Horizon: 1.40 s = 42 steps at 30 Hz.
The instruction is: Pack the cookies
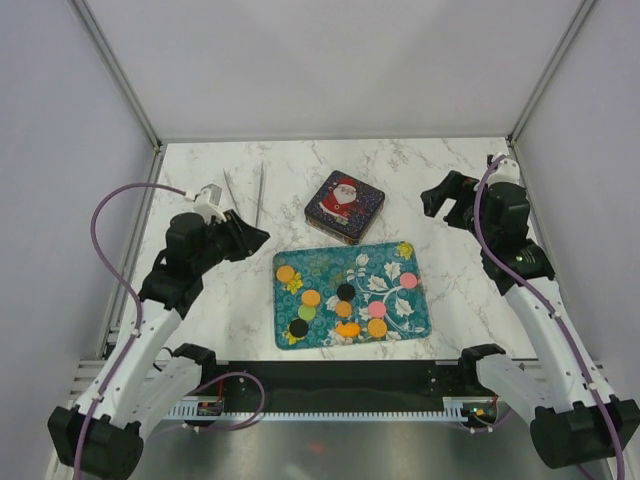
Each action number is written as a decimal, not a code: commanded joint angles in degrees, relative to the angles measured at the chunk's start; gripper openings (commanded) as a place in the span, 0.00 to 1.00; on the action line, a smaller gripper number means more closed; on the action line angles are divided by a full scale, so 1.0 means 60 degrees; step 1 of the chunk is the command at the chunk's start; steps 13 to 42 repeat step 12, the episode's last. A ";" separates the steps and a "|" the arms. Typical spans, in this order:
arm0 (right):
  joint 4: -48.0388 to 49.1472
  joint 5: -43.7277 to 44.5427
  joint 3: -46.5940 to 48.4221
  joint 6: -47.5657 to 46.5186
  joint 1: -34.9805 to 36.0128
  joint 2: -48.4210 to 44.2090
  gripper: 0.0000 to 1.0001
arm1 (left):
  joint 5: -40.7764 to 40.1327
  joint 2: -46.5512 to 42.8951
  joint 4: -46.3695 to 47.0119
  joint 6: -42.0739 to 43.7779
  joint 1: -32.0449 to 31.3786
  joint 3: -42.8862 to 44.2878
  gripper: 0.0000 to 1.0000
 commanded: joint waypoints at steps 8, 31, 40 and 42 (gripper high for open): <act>-0.1306 0.1432 -0.0401 -0.0381 0.0010 -0.1212 0.98 | 0.0062 -0.1304 -0.1992 0.1578 -0.0041 0.0038 0.35; -0.1292 0.1461 -0.0343 -0.0410 -0.0004 -0.1345 0.98 | 0.0297 -0.1391 -0.2022 0.1608 -0.0041 0.0097 0.36; -0.1292 0.1461 -0.0343 -0.0410 -0.0004 -0.1345 0.98 | 0.0297 -0.1391 -0.2022 0.1608 -0.0041 0.0097 0.36; -0.1292 0.1461 -0.0343 -0.0410 -0.0004 -0.1345 0.98 | 0.0297 -0.1391 -0.2022 0.1608 -0.0041 0.0097 0.36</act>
